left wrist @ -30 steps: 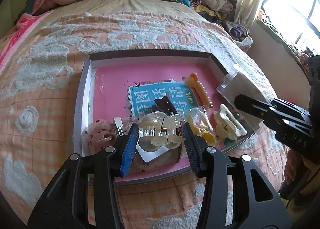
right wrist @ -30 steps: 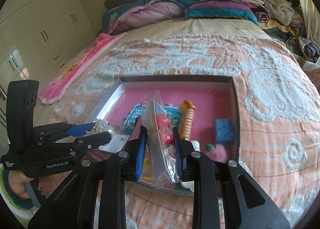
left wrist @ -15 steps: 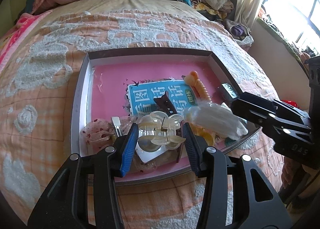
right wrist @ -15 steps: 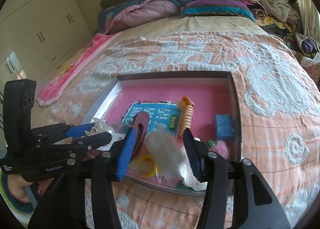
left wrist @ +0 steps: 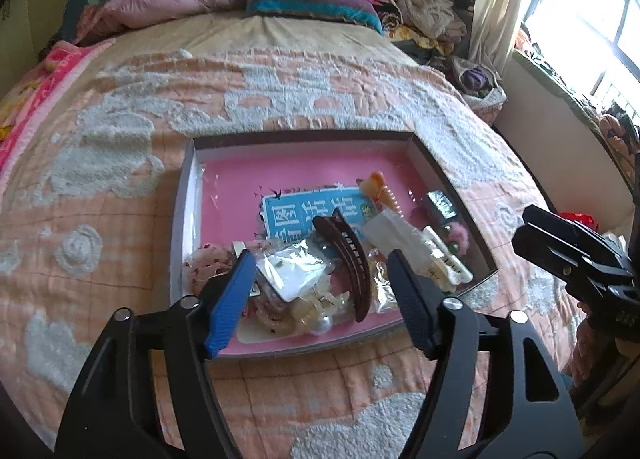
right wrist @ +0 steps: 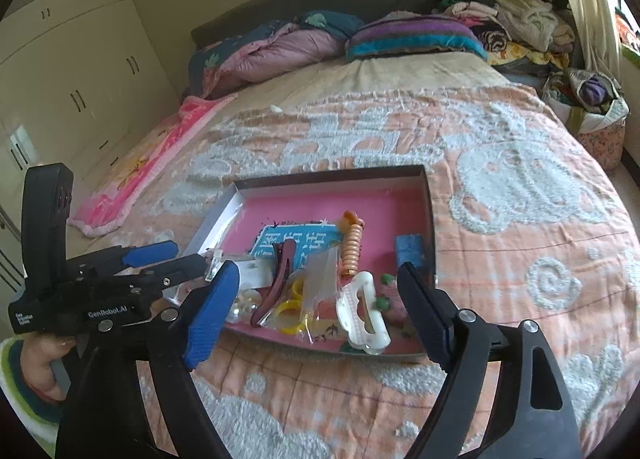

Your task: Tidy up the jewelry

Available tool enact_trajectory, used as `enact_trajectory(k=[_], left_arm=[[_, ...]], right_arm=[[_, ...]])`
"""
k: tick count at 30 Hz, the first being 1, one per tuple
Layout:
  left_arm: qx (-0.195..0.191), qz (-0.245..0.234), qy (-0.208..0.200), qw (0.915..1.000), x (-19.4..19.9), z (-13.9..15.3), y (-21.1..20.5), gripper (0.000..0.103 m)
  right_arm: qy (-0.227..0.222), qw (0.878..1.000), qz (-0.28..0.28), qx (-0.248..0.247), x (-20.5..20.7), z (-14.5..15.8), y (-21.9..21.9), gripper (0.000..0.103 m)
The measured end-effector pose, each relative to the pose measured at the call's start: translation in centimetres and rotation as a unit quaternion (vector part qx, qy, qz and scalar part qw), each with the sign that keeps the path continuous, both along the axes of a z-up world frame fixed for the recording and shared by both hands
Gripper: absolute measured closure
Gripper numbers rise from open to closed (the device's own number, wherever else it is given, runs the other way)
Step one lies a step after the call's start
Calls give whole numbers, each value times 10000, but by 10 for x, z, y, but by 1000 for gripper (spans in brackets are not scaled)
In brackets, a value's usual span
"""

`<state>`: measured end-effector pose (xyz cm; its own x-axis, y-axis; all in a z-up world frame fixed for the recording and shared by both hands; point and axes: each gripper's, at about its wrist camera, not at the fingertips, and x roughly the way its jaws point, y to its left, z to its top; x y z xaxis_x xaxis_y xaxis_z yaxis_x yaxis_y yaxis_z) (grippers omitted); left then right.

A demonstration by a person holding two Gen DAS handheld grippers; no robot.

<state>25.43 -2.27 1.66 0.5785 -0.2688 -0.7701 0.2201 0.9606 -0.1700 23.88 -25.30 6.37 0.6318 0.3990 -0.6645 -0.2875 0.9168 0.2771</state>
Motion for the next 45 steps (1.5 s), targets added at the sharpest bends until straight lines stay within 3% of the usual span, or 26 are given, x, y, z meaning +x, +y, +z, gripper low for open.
enact_trajectory(k=[5,15,27,33,35,45], left_arm=[[-9,74,-185,9998,-14,22,0,29],[-15,161,-491,9987,-45,55,-3,10],[-1,258,-548,9982,-76,67,4,9],[25,326,-563,9979,-91,67,12,9],[39,345,-564,9978,-97,67,15,9],[59,460,-606,9971,-126,62,29,9]], right_arm=[[-204,9998,-48,69,-19,19,-7,14],[-592,9982,-62,67,-57,55,-13,12],[-790,9968,-71,46,-88,74,-16,11],[-843,9964,-36,17,-99,77,-12,11],[-880,9961,-60,6,-104,77,-10,5],[-948,9955,62,-67,-128,77,1,5]])
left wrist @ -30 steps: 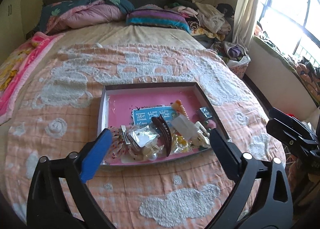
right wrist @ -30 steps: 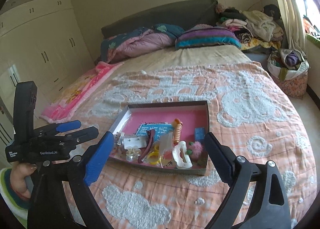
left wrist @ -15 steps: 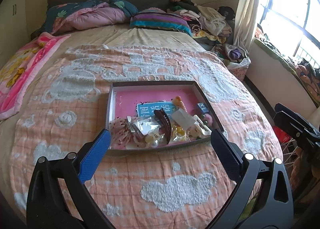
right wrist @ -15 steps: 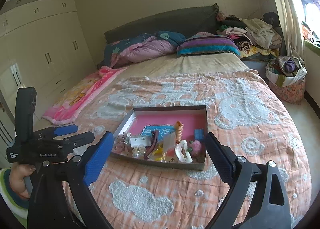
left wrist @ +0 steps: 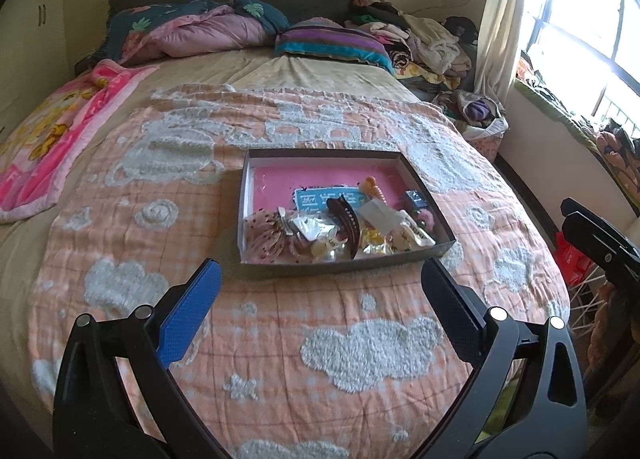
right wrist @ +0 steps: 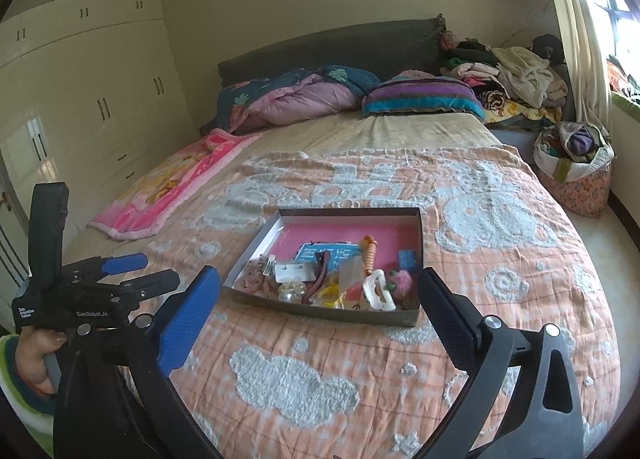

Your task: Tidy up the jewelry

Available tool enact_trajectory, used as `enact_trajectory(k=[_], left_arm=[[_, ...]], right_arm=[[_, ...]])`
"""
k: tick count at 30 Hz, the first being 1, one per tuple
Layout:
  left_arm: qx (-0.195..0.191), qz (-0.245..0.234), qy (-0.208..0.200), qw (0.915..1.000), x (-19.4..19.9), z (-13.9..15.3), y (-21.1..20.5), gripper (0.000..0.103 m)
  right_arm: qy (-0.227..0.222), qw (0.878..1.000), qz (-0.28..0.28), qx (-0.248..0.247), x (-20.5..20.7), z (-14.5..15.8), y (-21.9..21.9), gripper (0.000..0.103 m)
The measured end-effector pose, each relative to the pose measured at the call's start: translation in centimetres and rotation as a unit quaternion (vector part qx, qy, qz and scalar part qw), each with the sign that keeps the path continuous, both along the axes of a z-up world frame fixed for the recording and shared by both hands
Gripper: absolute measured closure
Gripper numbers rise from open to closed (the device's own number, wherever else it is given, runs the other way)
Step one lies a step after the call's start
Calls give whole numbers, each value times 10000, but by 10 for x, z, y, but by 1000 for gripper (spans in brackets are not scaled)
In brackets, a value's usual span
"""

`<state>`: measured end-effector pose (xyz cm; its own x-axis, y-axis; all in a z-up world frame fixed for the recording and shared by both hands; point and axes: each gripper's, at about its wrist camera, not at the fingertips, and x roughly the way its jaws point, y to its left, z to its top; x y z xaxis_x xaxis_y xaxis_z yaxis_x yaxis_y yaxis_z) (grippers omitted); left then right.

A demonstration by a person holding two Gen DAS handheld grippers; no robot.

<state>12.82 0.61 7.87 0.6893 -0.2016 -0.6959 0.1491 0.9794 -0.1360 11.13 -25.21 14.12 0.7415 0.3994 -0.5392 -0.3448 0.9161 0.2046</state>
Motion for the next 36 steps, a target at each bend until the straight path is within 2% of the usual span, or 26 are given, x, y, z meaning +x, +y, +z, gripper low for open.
enact_trajectory(k=[12,21,26,31,36], left_arm=[[-2,54,-99,9999,-42,-12,10,9],[-98,98,-111,9998,-65,-38,13,9],[73,148,-64,9998,-73,-60,10,9],[-6,152,45,9999,-77,-79,9,9],[45,122,25,9999,-79,-86,6,9]], right_arm=[[-93,9999,70,-75,-35,-10,8,4],[-5,9995,-188,-241,-61,-50,6,4],[75,9986,-317,-419,-69,-74,7,4],[119,9985,-387,-378,-77,-88,7,4],[92,9984,-370,-429,-82,-95,10,4]])
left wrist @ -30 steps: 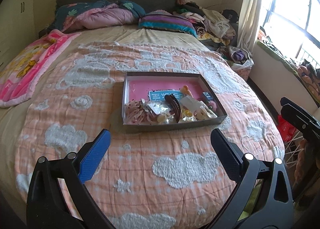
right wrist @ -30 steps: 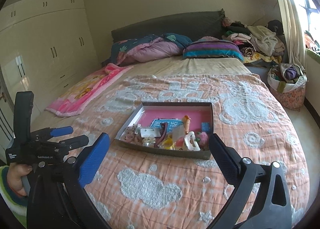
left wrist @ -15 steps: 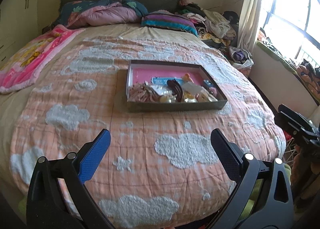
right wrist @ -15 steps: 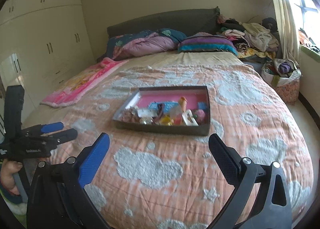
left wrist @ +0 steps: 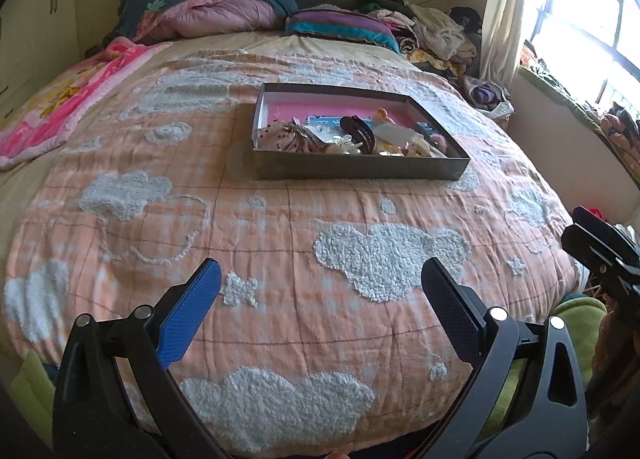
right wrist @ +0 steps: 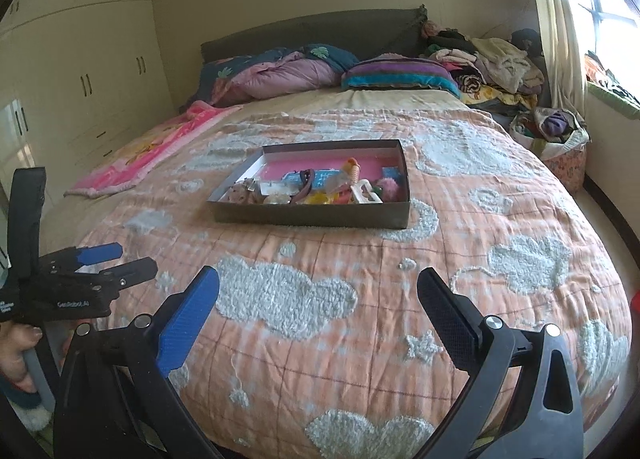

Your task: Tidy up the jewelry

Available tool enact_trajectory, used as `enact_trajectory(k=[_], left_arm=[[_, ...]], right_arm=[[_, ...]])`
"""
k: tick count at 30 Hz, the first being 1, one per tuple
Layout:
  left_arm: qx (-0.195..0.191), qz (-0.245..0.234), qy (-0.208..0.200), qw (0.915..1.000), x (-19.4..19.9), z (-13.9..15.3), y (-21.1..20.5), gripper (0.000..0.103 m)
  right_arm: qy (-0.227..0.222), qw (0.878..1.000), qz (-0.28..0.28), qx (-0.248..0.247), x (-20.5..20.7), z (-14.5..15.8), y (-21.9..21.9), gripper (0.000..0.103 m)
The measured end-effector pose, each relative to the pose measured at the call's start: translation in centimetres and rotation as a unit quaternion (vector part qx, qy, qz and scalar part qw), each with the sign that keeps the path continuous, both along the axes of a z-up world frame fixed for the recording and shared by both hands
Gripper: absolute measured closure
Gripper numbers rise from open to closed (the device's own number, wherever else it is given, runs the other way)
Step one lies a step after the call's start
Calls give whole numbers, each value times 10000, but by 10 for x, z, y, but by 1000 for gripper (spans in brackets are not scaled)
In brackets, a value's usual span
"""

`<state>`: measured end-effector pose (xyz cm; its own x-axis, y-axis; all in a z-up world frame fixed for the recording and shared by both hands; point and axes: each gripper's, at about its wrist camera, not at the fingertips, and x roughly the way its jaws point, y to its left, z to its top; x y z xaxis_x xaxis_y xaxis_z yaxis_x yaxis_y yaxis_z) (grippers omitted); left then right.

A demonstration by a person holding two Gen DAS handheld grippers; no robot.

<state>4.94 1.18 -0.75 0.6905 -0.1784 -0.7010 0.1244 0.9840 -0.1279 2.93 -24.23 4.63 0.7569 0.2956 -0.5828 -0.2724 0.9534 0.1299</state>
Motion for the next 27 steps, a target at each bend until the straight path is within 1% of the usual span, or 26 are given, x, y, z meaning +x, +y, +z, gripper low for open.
enact_trajectory(k=[12,27], left_arm=[[-52,-15,2,10000,0,1,-1,9],[-50,0,70,10000,-1,0,-3,9]], right_arm=[[59,9999,131,-55,-3,-4,9,4],[91,10000,32,10,-2,-3,4,4]])
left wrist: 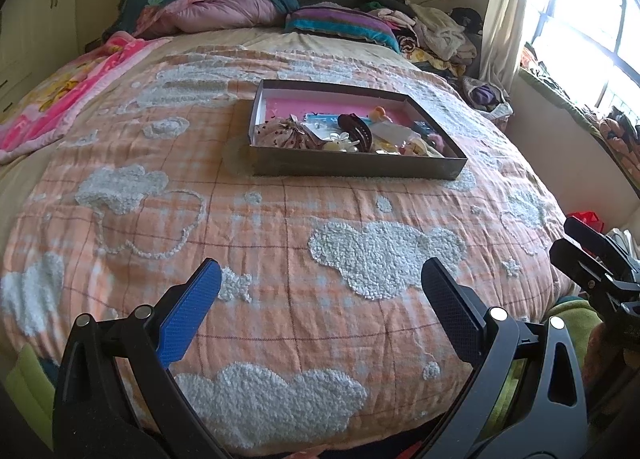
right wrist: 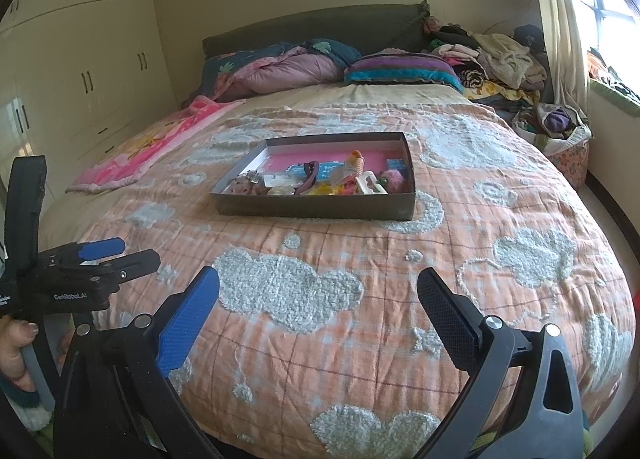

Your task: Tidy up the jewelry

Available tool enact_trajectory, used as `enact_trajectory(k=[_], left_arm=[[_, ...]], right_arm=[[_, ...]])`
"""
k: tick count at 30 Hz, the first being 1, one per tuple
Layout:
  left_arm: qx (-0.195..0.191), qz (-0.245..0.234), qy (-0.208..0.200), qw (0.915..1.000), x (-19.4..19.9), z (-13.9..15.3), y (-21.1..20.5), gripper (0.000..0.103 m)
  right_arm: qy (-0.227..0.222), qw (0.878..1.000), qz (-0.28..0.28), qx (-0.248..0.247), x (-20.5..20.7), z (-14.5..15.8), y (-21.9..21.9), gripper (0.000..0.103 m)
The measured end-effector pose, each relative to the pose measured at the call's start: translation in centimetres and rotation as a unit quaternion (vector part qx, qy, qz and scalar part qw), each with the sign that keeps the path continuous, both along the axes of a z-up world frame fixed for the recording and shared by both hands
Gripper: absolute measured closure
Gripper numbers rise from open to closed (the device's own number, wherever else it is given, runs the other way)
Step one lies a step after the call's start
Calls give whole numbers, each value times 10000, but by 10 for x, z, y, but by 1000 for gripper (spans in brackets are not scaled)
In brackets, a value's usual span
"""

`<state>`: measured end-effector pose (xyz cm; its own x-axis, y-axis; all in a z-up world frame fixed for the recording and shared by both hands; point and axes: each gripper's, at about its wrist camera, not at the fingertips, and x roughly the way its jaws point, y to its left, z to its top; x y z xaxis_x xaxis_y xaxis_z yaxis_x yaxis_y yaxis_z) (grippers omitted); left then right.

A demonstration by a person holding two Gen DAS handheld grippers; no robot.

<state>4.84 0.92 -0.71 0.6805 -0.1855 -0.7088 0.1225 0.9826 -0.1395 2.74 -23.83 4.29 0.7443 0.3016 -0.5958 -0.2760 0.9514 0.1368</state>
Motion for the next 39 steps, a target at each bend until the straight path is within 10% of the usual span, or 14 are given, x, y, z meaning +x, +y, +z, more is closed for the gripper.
enact_trajectory(k=[39], left_arm=[[61,85,-20,9999,2,2,4,9]], right_arm=[[26,10000,6,9,0,0,-1,4]])
